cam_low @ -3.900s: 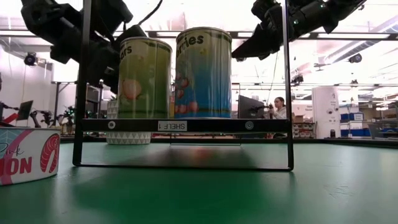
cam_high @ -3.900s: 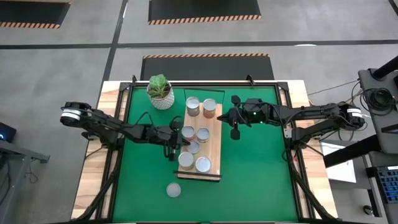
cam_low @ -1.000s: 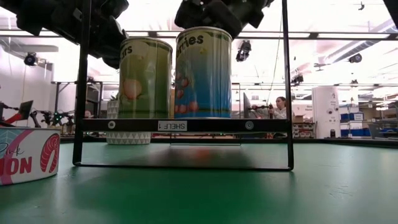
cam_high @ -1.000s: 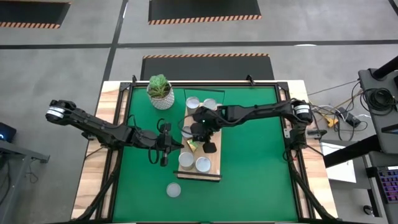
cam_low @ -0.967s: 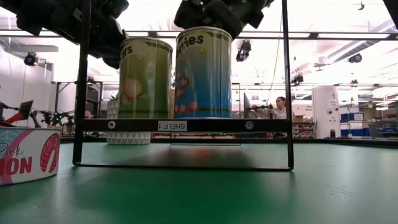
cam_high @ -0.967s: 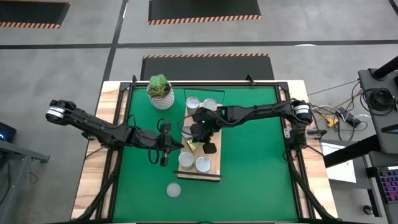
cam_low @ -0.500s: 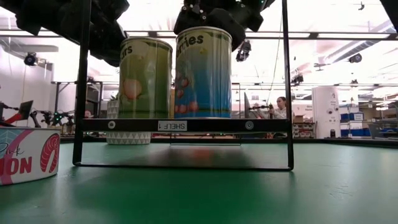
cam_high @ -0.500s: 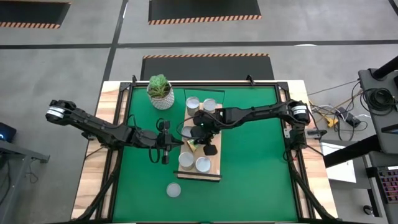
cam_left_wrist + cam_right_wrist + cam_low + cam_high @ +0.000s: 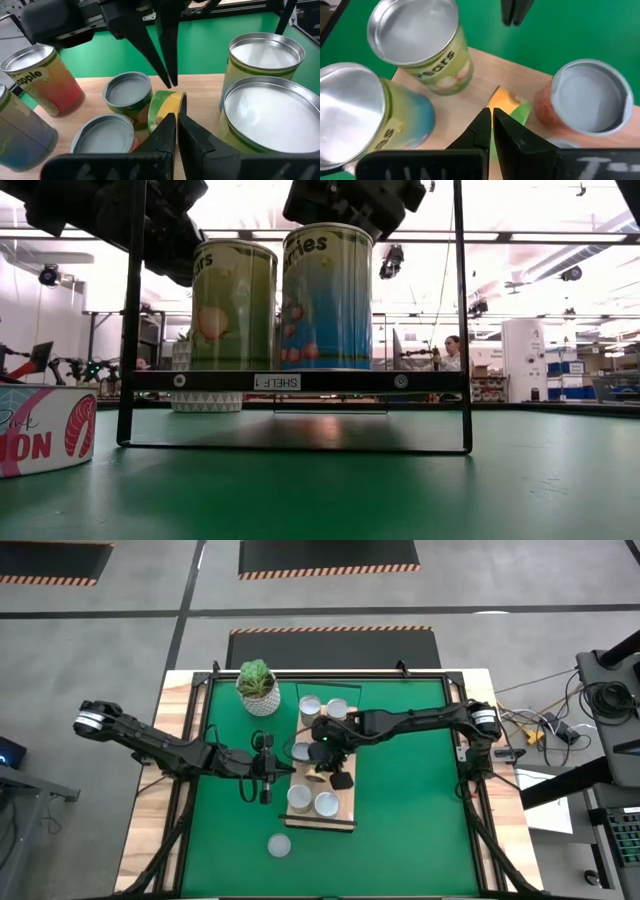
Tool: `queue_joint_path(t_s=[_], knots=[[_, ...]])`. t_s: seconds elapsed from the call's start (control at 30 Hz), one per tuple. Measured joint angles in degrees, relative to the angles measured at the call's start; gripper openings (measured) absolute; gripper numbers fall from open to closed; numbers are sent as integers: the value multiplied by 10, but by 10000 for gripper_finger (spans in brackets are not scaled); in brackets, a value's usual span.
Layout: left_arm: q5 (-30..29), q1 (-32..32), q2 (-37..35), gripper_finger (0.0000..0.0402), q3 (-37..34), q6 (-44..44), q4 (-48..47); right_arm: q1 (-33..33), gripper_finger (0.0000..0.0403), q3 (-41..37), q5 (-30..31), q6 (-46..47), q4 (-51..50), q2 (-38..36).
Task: Pick and place cans onto a shelf
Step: Adjust the canned mushroom on the shelf
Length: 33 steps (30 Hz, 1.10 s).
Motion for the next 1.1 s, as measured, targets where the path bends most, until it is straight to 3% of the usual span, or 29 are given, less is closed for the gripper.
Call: queue_joint_path(t_s=[0.33,0.87,1.1], knots=[[0,0,0,0,0,0,-1,0,9,-16,5,-4,0,3],[0,0,0,0,0,-3,-5,0,9,-16,6,21,-169,-19],[0,0,0,0,0,-3,-8,0,9,-16,6,24,-161,-43]])
